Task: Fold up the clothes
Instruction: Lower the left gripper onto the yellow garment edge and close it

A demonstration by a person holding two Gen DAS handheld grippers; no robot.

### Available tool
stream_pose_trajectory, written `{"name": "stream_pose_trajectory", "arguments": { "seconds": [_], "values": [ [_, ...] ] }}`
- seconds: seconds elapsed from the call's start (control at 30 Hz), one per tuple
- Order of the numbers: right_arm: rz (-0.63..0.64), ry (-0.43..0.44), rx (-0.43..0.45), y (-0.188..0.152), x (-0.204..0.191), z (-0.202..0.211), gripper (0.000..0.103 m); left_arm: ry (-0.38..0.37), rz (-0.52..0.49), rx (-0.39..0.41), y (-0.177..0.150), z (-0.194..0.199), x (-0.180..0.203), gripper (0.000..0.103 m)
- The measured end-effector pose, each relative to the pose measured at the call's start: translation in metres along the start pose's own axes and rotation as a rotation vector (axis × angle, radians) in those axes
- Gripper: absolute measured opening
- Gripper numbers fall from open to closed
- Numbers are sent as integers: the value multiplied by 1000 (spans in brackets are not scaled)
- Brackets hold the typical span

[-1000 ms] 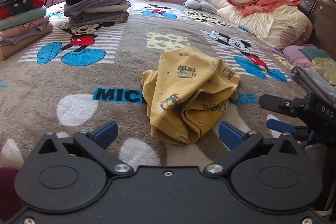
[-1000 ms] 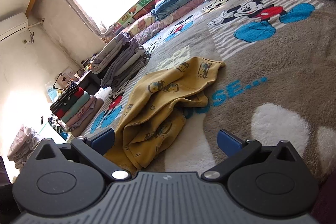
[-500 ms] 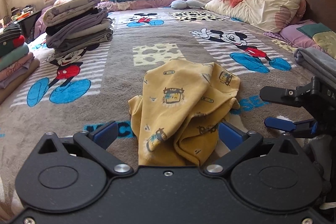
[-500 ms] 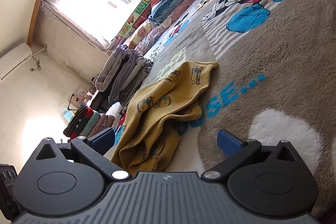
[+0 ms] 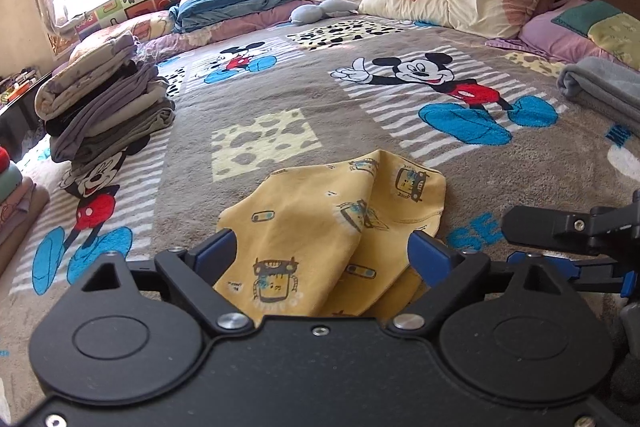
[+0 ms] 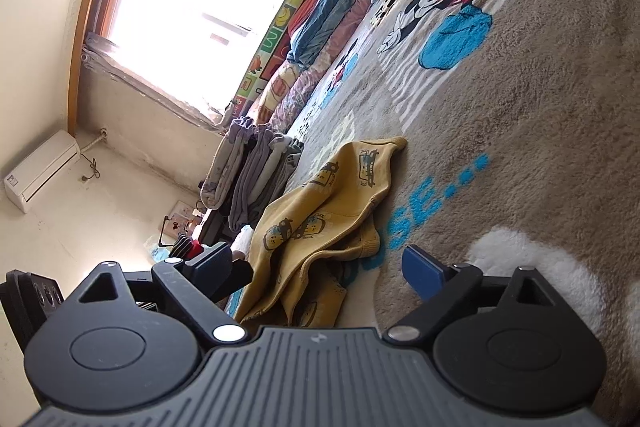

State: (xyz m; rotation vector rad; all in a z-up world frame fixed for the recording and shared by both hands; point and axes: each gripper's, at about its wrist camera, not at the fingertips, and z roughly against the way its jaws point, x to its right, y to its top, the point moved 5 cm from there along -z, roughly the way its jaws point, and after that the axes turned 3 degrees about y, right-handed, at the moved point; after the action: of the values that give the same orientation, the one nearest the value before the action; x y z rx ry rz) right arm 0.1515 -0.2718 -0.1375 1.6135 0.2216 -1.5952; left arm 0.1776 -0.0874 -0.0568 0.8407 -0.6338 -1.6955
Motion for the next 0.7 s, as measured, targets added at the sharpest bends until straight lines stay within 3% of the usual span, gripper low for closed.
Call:
{"name": "stream_pose_trajectory", "arguments": {
  "seconds": [0.17,0.2,0.3,0.53,0.7],
  "values": [
    [-23,1,20,4,7,1,88,13,-28,-32,2,-16,3,58],
    [-26,1,23,4,8,1,88,15,-31,-37,2,-18,3,38],
    [-26,0,25,5,10,-1,87,13,-19,-41,2,-20,0,10],
    [-16,-5,24,4,10,-2,87,53,109,11,1,-1,-43,6],
    [-7,-10,20,3,10,-3,87,105,260,7,-15,7,-92,6]
  ]
}}
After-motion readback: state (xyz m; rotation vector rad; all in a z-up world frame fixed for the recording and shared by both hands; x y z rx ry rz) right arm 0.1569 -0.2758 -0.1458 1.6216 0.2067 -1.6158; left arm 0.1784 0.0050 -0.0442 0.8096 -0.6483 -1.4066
